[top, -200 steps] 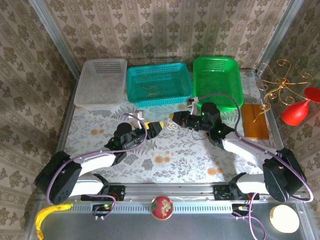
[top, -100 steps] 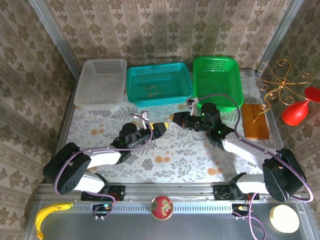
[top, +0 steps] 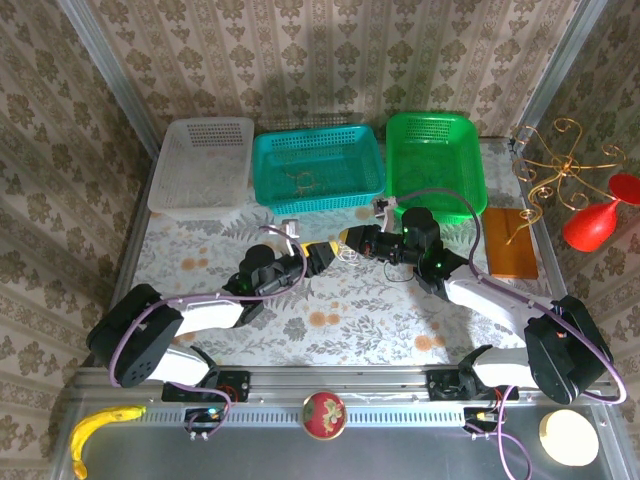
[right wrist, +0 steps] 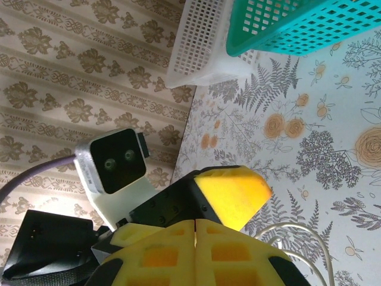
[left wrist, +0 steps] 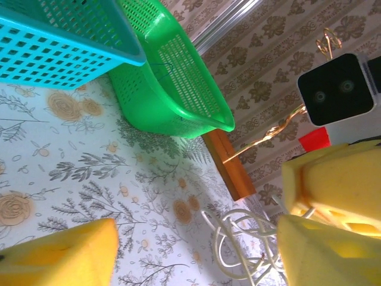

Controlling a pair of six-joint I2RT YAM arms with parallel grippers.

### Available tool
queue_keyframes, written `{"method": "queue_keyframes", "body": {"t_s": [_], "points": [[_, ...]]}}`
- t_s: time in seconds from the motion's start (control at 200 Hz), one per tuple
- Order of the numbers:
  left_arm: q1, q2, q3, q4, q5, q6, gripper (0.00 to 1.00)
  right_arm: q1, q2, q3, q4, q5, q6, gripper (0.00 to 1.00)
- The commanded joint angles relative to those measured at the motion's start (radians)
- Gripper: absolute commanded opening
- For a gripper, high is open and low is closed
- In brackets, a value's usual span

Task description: Untangle the cables

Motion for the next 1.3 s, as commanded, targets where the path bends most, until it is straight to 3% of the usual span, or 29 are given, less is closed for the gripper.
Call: {"method": "queue_keyframes", "body": {"t_s": [0.0,0.13,0.33,0.755,1.035,1.195,1.295], "points": [[-0.01,0.014,0.031,0.027,0.002,0.01,0.55,0.006,-0.023,-0.004,0.025,-0.027,0.012,0.0],[-0.012,0.047,0.031,0.058,0.006,0.0,0.49,0.006,-0.035,-0.004,0.021,-0.027,0.011,0.0],[-0.013,0.082,0.008,0.115,-0.009,-0.018,0.58,0.005,-0.052,0.0,0.0,-0.022,0.001,0.0],[-0.023,0.126,0.045,0.147,0.016,-0.026,0.53,0.006,-0.044,-0.005,0.009,-0.024,0.008,0.0],[-0.038,0.169,0.067,0.197,0.014,-0.036,0.28,0.006,-0.044,-0.011,0.012,-0.022,0.007,0.0],[-0.039,0.178,0.054,0.217,0.0,-0.041,0.0,-0.011,-0.053,-0.017,0.001,-0.019,-0.002,0.0],[-0.027,0.156,0.026,0.215,-0.01,-0.038,0.0,-0.046,-0.072,-0.029,-0.015,-0.019,-0.008,0.0]]}}
